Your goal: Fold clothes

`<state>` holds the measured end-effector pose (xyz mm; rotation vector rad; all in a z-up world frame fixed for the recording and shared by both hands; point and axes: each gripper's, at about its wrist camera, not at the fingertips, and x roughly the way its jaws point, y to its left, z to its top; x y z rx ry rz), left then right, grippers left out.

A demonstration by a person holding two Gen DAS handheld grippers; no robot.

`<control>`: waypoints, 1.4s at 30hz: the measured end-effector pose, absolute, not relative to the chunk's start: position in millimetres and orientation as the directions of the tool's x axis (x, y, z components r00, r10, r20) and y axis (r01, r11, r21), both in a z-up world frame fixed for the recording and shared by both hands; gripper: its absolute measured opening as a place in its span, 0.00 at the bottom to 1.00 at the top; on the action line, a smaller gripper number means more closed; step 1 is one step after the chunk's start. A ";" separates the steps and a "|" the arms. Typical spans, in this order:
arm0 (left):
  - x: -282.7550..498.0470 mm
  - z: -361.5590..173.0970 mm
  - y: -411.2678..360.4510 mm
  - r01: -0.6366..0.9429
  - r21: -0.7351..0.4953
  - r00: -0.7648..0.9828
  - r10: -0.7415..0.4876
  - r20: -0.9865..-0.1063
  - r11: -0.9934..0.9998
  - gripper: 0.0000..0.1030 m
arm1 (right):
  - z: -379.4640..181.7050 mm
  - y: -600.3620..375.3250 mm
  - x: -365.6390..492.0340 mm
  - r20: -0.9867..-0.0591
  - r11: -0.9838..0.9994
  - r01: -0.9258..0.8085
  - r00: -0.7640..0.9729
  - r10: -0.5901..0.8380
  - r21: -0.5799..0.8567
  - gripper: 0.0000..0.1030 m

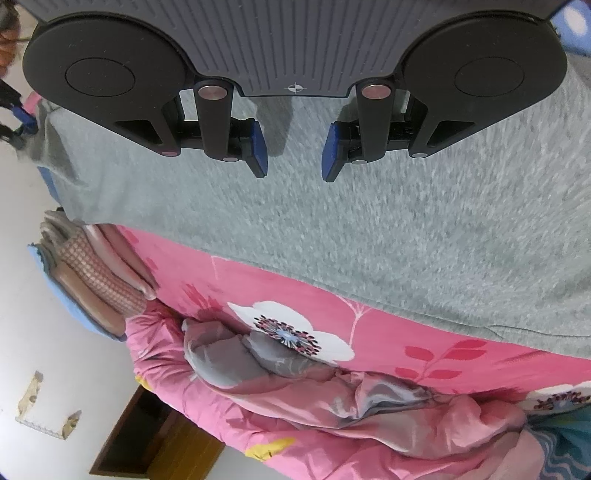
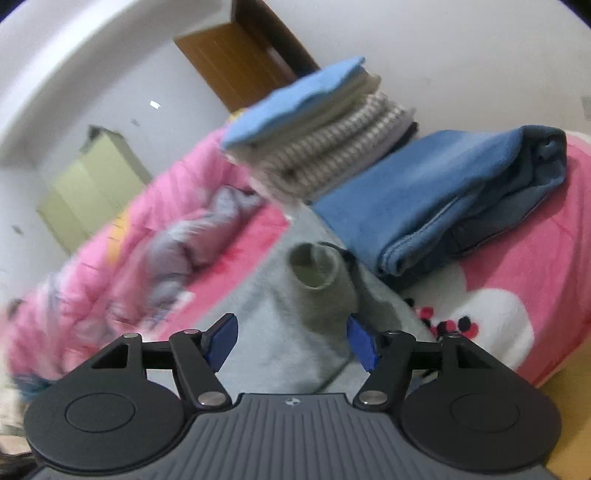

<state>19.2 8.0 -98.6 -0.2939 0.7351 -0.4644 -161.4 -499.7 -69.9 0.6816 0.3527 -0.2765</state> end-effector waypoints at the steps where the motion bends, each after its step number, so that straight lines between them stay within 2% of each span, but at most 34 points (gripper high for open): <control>1: 17.7 -98.2 8.2 0.302 -0.412 0.647 -0.502 -0.573 0.860 0.31 | -73.0 -500.4 -154.2 -0.416 0.742 0.379 0.897 -0.148 0.553 0.58; 2: 16.3 -97.9 8.5 0.302 -0.411 0.647 -0.502 -0.574 0.860 0.31 | -75.3 -501.7 -148.9 -0.426 0.736 0.389 0.892 -0.152 0.554 0.53; 4: 13.8 -97.3 9.0 0.300 -0.409 0.648 -0.499 -0.576 0.862 0.31 | -77.3 -501.3 -141.4 -0.440 0.728 0.404 0.885 -0.156 0.555 0.22; 5: 12.8 -97.1 9.4 0.298 -0.408 0.648 -0.497 -0.577 0.863 0.31 | -77.4 -499.2 -142.3 -0.444 0.721 0.408 0.882 -0.154 0.560 0.14; 7: 11.6 -96.3 10.2 0.295 -0.407 0.649 -0.494 -0.579 0.864 0.31 | -77.2 -495.8 -150.0 -0.430 0.689 0.388 0.894 -0.122 0.612 0.05; 9: 10.7 -95.6 10.9 0.294 -0.405 0.649 -0.492 -0.581 0.866 0.31 | -77.5 -494.5 -165.6 -0.397 0.628 0.352 0.915 -0.073 0.695 0.04; 16: 8.8 -94.5 10.0 0.300 -0.404 0.641 -0.496 -0.585 0.864 0.31 | -103.5 -516.0 -207.0 -0.401 0.401 0.398 0.913 -0.080 0.825 0.04; 20: 6.8 -94.5 11.4 0.296 -0.410 0.640 -0.498 -0.584 0.862 0.31 | -95.5 -512.0 -209.7 -0.430 0.457 0.450 0.890 -0.155 0.767 0.04; 23: 3.3 -90.4 16.9 0.287 -0.415 0.651 -0.494 -0.576 0.863 0.31 | -88.7 -510.8 -212.1 -0.484 0.490 0.532 0.843 -0.234 0.690 0.15; 25: 0.2 -84.6 28.0 0.264 -0.426 0.671 -0.482 -0.564 0.865 0.31 | -82.4 -512.8 -221.1 -0.497 0.491 0.576 0.816 -0.296 0.654 0.39; 29: -9.2 -64.1 68.5 0.188 -0.453 0.735 -0.431 -0.524 0.872 0.31 | -62.0 -511.6 -238.8 -0.486 0.512 0.664 0.747 -0.453 0.545 0.41; 32: -26.7 -39.7 119.0 0.097 -0.452 0.819 -0.329 -0.470 0.887 0.31 | -44.7 -501.8 -244.0 -0.431 0.552 0.657 0.754 -0.496 0.514 0.42; 35: -50.2 -13.8 176.0 -0.031 -0.441 0.897 -0.170 -0.408 0.897 0.32 | -25.1 -481.3 -224.9 -0.378 0.643 0.574 0.818 -0.433 0.506 0.43; 38: -69.5 -1.7 230.5 -0.172 -0.460 0.928 -0.015 -0.374 0.871 0.41 | -6.4 -444.8 -184.0 -0.342 0.765 0.430 0.895 -0.288 0.480 0.45; 40: -77.3 -7.4 262.5 -0.259 -0.484 0.920 0.060 -0.387 0.836 0.44 | 0.6 -414.8 -153.0 -0.335 0.827 0.313 0.928 -0.162 0.467 0.45; 42: -81.1 -24.5 289.4 -0.321 -0.533 0.904 0.085 -0.420 0.783 0.46 | 5.3 -383.8 -121.8 -0.339 0.868 0.192 0.940 -0.029 0.458 0.45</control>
